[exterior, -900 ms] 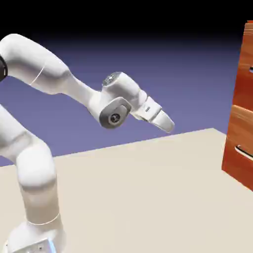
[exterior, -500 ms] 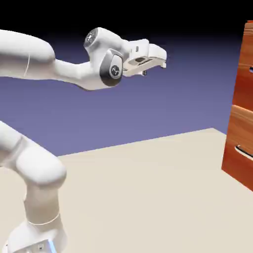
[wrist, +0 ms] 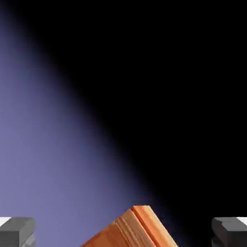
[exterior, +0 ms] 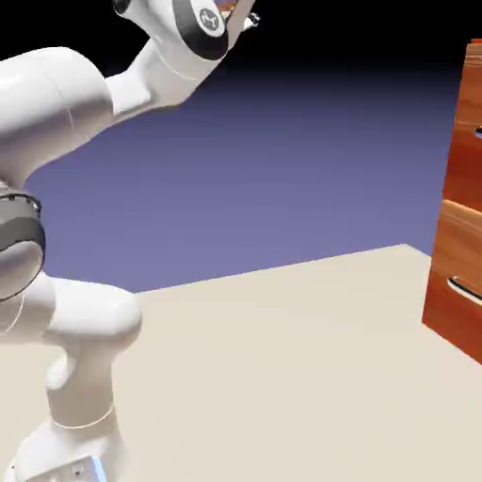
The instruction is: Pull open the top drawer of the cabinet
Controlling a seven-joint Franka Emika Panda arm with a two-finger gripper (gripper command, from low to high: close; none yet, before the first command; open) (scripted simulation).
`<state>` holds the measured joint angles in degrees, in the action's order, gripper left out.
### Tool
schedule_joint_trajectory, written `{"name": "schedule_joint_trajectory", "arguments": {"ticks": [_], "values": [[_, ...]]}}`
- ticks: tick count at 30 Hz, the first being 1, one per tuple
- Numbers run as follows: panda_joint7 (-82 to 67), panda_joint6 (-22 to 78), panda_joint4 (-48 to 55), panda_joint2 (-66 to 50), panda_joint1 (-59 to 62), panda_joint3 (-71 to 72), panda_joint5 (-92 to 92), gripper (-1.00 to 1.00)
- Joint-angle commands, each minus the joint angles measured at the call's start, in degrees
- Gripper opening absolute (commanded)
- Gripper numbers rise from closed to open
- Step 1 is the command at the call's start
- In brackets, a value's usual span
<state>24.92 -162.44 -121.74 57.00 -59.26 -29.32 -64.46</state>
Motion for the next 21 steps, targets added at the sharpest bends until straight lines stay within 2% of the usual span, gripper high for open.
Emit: {"name": "schedule_joint_trajectory", "arguments": {"ticks": [1,21], "values": [[-0.6,0.4,1.4,0.9,-2.1,-1.0,-2.3,0.00],[-13.1,8.6,29.2,18.1,-43.6,-21.8,-48.0,0.00]]}}
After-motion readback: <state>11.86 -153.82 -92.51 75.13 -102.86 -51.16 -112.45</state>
